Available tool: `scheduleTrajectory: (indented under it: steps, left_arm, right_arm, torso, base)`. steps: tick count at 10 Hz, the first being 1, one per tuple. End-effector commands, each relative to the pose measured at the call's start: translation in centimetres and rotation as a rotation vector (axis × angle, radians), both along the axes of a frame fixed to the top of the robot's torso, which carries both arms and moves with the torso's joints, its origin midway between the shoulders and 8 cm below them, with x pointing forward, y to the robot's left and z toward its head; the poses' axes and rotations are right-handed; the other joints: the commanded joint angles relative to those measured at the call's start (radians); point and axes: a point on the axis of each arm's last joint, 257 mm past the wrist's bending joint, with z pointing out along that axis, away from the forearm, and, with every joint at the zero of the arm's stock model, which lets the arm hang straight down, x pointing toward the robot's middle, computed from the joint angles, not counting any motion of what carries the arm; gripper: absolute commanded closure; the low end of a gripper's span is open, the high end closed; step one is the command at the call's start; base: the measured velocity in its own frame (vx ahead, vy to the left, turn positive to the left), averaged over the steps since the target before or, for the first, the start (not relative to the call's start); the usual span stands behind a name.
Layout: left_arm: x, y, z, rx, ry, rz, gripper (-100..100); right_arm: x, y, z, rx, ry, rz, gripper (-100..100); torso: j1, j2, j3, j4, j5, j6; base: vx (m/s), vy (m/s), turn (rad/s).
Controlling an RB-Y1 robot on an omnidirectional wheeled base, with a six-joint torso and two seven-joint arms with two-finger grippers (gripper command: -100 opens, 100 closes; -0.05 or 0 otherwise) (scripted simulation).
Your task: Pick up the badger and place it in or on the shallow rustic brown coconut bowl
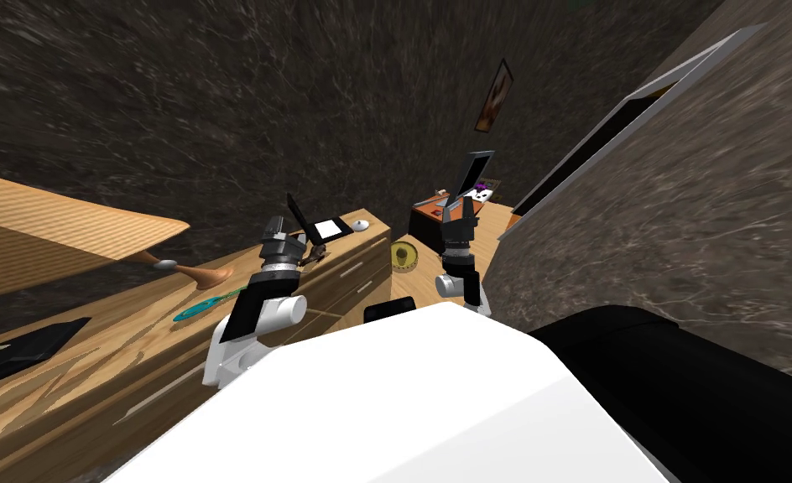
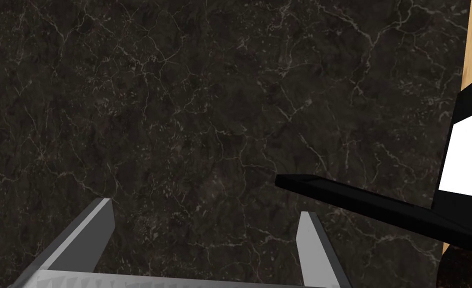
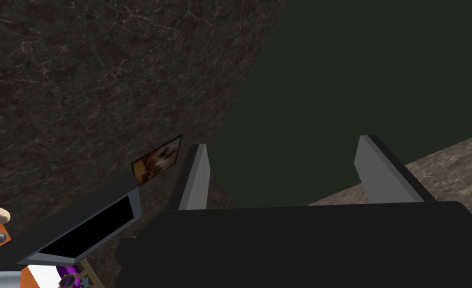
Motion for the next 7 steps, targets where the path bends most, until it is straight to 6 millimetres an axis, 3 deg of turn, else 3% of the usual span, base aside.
scheduleTrajectory:
  steps: [1, 7]
  left_arm:
    - [0.4, 0.7, -0.5, 0.005, 0.034, 0.017, -100]
    - [1.2, 2.3, -3.2, 0.002, 0.161, 0.062, -100]
  right_arm:
    - [0.0, 0.0, 0.0, 0.0, 0.0, 0.0, 0]
    - [0.0, 0.0, 0.0, 0.0, 0.0, 0.0, 0]
  torso:
    - [0.0, 0.0, 0.0, 0.0, 0.0, 0.0]
    - [0.0, -0.001, 0.0, 0.0, 0.0, 0.0]
  base:
    - [-0.021, -0.002, -0.033]
    - [-0.012, 0.0, -0.022]
